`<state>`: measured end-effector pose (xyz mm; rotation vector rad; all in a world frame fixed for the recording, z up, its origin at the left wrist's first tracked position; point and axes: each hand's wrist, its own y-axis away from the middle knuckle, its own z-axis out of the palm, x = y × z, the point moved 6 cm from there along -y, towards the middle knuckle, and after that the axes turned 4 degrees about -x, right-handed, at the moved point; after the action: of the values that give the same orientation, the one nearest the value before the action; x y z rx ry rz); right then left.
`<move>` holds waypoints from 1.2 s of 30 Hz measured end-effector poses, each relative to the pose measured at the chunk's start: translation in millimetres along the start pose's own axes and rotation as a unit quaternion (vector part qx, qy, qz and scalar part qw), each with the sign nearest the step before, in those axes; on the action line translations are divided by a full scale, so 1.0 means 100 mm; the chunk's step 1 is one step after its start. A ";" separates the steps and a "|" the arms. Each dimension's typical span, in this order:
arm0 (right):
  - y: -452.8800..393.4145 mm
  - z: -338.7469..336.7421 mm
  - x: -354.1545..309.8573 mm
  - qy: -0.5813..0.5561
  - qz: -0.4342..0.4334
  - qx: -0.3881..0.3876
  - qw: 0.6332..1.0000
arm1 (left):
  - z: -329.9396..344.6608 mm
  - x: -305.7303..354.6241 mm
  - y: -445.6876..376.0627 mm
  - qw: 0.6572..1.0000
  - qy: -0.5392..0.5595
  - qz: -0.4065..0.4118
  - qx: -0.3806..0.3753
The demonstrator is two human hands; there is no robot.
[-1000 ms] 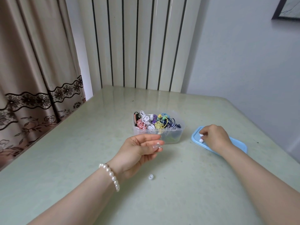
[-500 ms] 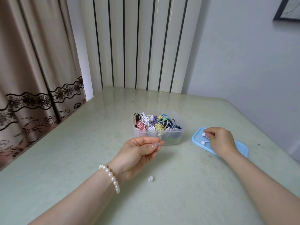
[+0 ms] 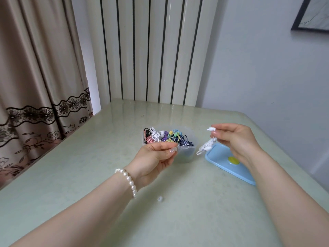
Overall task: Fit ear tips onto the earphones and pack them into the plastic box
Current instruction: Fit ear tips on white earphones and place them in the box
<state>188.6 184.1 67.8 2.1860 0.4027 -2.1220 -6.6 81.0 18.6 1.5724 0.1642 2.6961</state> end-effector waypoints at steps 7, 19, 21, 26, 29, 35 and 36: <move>0.07 0.59 -0.48 -0.087 -0.059 -0.066 0.992 | 0.32 0.44 -0.16 0.999 0.025 0.029 -0.016; 0.12 0.61 -0.41 -0.031 -0.118 -0.034 0.992 | 0.44 0.36 -0.27 0.990 0.119 0.055 -0.048; 0.13 0.62 -0.42 -0.026 -0.122 -0.048 0.991 | 0.40 0.34 -0.29 0.989 0.124 0.057 -0.048; 0.17 0.68 -0.45 -0.026 -0.134 -0.065 0.988 | 0.23 0.32 -0.31 0.991 0.121 0.048 -0.014; 0.19 0.73 -0.42 0.006 -0.138 -0.066 0.988 | 0.20 0.29 -0.29 0.993 0.115 0.039 -0.008; 0.18 0.77 -0.34 0.059 -0.137 -0.041 0.988 | 0.15 0.28 -0.29 0.995 0.092 0.039 0.007; 0.18 0.77 -0.33 0.063 -0.135 -0.038 0.988 | 0.14 0.28 -0.28 0.996 0.084 0.043 0.008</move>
<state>117.1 144.4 94.8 2.3442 0.8188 -2.0534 -9.0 112.4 47.1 1.3864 0.1246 2.9001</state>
